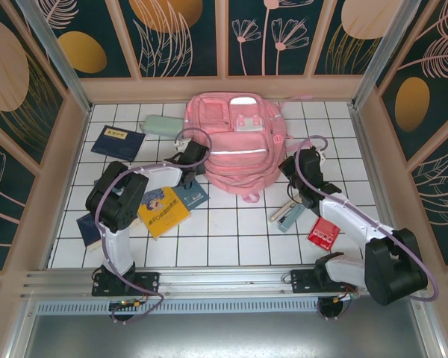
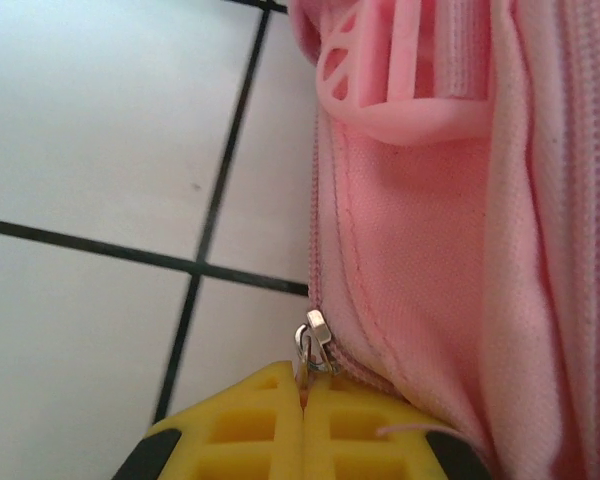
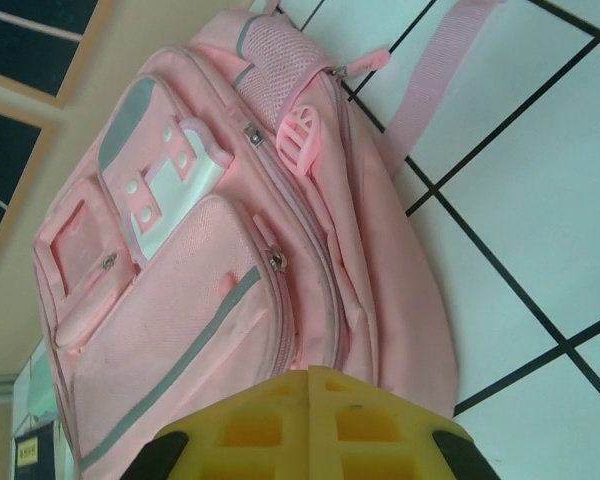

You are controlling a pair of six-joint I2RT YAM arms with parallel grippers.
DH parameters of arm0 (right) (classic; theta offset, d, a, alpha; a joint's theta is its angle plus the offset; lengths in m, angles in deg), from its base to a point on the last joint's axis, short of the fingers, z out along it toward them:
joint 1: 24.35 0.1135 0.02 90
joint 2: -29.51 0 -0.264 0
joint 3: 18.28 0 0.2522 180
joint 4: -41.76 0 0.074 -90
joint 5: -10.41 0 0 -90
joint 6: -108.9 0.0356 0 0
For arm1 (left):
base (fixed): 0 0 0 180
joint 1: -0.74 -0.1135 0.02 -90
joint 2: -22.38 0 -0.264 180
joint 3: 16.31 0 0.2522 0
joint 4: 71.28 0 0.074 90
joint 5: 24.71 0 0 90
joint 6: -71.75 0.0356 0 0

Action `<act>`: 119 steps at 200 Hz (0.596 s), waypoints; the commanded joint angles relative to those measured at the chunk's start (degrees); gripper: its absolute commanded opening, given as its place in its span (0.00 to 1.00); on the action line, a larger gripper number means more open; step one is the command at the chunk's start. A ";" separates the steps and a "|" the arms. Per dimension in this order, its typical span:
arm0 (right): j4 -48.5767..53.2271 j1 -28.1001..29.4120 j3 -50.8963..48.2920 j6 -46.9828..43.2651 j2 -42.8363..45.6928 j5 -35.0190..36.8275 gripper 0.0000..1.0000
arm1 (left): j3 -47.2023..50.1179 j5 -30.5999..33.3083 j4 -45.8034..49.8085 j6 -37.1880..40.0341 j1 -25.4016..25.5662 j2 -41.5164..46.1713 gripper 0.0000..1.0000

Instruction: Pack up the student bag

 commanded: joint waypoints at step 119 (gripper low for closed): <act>-7.67 13.19 -3.86 7.40 -7.69 -8.01 0.35 | 0.93 -4.18 -0.69 0.76 5.32 1.82 0.00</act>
